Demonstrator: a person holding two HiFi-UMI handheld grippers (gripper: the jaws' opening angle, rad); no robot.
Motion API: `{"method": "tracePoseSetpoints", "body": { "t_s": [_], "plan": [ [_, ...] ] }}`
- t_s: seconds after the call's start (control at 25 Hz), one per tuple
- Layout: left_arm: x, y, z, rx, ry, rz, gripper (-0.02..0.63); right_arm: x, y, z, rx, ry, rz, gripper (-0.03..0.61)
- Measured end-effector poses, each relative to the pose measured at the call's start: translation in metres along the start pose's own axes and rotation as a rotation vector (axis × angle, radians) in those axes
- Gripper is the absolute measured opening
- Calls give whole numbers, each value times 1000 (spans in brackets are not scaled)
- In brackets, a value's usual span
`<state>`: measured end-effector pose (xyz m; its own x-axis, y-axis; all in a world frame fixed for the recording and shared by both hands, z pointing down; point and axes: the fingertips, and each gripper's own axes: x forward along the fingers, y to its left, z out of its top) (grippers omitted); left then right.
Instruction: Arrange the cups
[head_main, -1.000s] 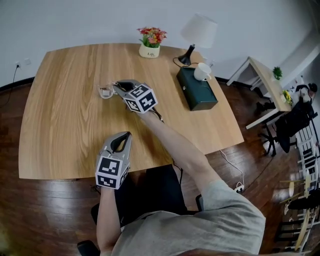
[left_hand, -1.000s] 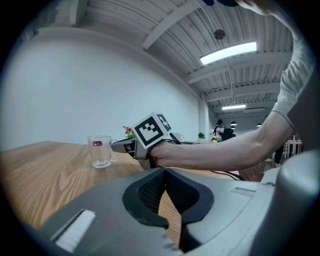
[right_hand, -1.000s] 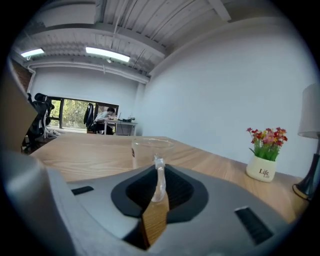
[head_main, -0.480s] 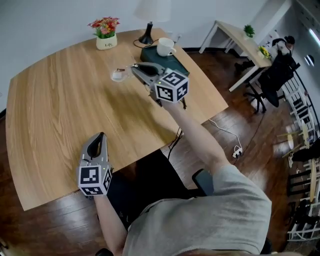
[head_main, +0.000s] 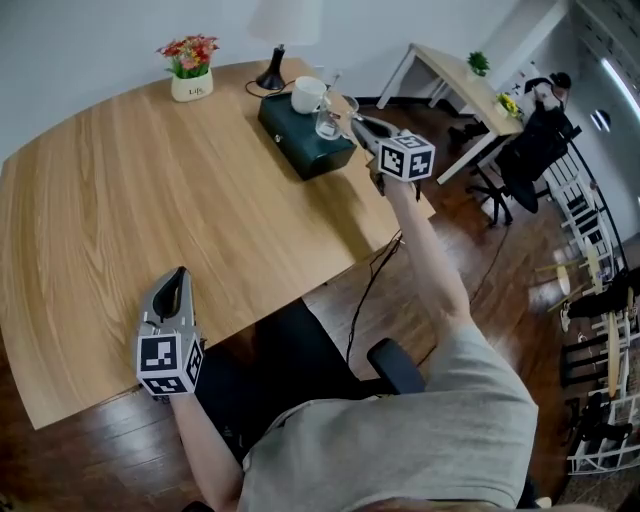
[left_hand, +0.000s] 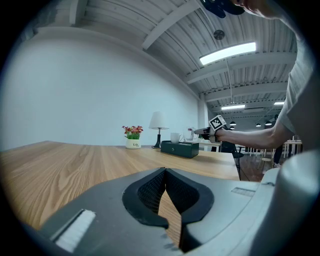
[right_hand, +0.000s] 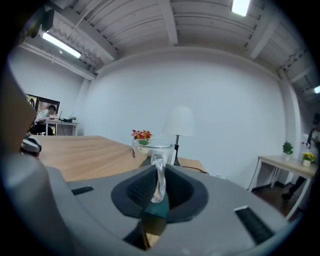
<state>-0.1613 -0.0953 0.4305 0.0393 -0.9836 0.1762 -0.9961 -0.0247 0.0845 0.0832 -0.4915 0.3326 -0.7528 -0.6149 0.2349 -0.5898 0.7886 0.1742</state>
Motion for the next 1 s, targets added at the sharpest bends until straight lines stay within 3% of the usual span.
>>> {"method": "tracePoseSetpoints", "body": {
  "t_s": [0.28,0.52,0.68,0.88,1.0],
  "plan": [
    [1,1,2,-1,0,-1,11,11,-5,-22,42,37,1,57],
    [1,0,1,-1,0,0,11,19,-7,-24,18,49,26,58],
    [1,1,1,-1,1,-1,11,11,-16,-28,-1,69,-21,77],
    [1,1,1,0,1,-1,11,-14,-12,-19,19,3,-37,77],
    [0,1,2,0,4,0,11,-39,21,3,52,-102,-10,72]
  ]
}}
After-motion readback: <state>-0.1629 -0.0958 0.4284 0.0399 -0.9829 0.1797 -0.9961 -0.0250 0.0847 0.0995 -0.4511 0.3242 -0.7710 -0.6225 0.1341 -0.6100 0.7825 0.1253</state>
